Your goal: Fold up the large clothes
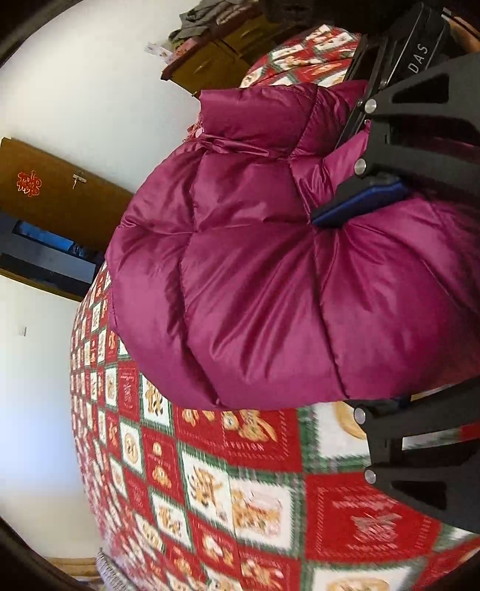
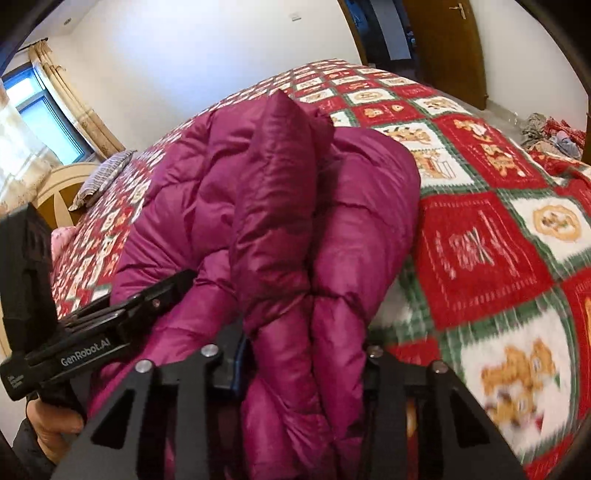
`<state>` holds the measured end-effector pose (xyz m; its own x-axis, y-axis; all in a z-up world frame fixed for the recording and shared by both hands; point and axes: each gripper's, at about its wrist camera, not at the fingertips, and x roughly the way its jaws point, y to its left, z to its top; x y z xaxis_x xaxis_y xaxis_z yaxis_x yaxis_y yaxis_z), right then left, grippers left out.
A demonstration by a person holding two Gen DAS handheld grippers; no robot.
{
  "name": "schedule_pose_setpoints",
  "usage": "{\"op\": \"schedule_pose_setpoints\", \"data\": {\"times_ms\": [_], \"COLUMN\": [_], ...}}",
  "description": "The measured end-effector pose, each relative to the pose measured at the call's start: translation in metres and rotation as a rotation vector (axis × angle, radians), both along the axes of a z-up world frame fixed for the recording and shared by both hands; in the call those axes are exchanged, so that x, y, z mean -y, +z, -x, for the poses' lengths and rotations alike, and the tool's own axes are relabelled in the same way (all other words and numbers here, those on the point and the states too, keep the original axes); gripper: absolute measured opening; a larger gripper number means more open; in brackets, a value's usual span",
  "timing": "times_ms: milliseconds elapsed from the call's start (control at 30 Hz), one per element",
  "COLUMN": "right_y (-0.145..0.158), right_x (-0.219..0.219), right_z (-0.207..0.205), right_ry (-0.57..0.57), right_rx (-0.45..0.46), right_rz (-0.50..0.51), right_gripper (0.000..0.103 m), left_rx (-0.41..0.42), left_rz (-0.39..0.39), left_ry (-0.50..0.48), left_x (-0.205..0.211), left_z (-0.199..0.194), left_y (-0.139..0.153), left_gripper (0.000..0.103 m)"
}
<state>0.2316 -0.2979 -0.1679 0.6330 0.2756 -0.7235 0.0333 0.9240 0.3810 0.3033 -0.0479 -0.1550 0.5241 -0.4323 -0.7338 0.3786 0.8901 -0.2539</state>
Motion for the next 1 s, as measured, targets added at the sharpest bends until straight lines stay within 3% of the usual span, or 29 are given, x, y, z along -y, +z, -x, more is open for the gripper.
{"op": "schedule_pose_setpoints", "data": {"times_ms": [333, 767, 1000], "right_y": [0.003, 0.024, 0.043], "right_x": [-0.009, -0.020, -0.001], "right_z": [0.049, 0.093, 0.117], "right_ry": [-0.062, -0.061, -0.116], "right_rx": [0.002, 0.064, 0.132], "right_rz": [0.013, 0.088, 0.122], "right_gripper": [0.036, 0.030, 0.030], "left_rx": [0.026, 0.016, 0.036], "left_rz": [-0.026, 0.036, 0.072], "left_ry": [-0.025, -0.042, -0.106], "left_x": [-0.004, -0.004, 0.022], "left_z": [0.044, 0.077, 0.087], "left_y": [0.004, 0.016, 0.033], "left_gripper": [0.070, 0.067, 0.067]}}
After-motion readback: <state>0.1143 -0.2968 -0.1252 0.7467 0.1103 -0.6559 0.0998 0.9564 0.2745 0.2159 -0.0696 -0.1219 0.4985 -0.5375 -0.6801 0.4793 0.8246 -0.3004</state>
